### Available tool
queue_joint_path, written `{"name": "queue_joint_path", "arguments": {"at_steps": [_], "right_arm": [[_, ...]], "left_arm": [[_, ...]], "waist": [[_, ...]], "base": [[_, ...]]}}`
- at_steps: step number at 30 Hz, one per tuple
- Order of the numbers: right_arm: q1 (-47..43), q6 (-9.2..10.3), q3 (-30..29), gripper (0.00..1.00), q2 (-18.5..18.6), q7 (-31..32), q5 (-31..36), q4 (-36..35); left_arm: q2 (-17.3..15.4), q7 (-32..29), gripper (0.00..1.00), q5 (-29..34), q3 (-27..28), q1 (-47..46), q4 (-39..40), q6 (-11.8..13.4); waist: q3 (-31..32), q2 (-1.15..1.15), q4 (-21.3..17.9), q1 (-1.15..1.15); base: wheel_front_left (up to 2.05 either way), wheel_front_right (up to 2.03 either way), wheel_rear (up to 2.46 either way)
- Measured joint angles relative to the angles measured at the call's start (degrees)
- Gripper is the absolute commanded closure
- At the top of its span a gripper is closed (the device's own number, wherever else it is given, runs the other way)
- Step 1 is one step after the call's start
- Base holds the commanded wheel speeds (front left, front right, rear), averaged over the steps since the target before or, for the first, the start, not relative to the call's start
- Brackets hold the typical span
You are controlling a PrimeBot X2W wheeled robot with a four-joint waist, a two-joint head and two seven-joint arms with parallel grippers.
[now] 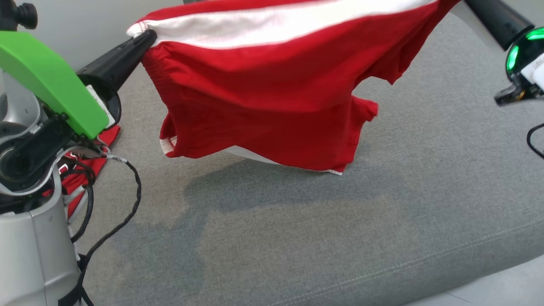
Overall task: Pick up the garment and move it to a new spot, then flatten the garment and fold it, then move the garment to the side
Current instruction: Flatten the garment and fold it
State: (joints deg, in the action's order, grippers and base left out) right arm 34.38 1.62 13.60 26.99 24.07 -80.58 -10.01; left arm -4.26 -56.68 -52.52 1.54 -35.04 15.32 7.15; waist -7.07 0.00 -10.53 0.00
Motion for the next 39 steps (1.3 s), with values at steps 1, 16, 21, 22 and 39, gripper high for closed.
{"name": "queue_joint_path", "arguments": {"at_steps": [1, 16, 21, 22, 39], "right_arm": [[-0.9, -0.01, 0.2, 1.0, 0.0, 0.5, -0.7, -1.1], [-6.7, 3.63, -7.9, 1.0, 4.1, 4.4, -11.3, -13.9], [-6.7, 5.52, -6.9, 1.0, 5.5, 5.8, -10.8, -9.5], [-6.7, 5.55, -5.7, 1.0, 5.3, 5.8, -10.0, -7.9], [33.3, 5.99, -8.4, 1.0, -17.8, -24.1, 13.4, 14.4]], "left_arm": [[0.2, -0.4, 1.0, -0.4, 0.0, 0.3, 0.5, 0.0], [0.9, -11.1, 1.0, -2.7, 6.0, 4.6, 8.8, 0.0], [1.1, -14.5, 1.0, 0.4, 6.3, 1.8, 5.7, 0.0], [1.2, -14.5, 1.0, 1.3, 6.2, 1.0, 4.0, 0.0], [4.1, 21.0, 1.0, 15.8, -3.4, -30.8, -7.4, -5.8]], "waist": [[-0.1, 0.0, 0.1, 0.0], [-3.4, 0.0, 0.0, 0.0], [-6.2, 0.0, 0.0, 0.0], [-6.9, 0.0, 0.1, 0.0], [-19.4, 0.0, 6.3, 0.02]], "base": [[0.0, 0.0, 0.0], [0.0, 0.0, 0.0], [0.0, 0.0, 0.0], [0.0, 0.0, 0.0], [0.0, 0.0, 0.0]]}}
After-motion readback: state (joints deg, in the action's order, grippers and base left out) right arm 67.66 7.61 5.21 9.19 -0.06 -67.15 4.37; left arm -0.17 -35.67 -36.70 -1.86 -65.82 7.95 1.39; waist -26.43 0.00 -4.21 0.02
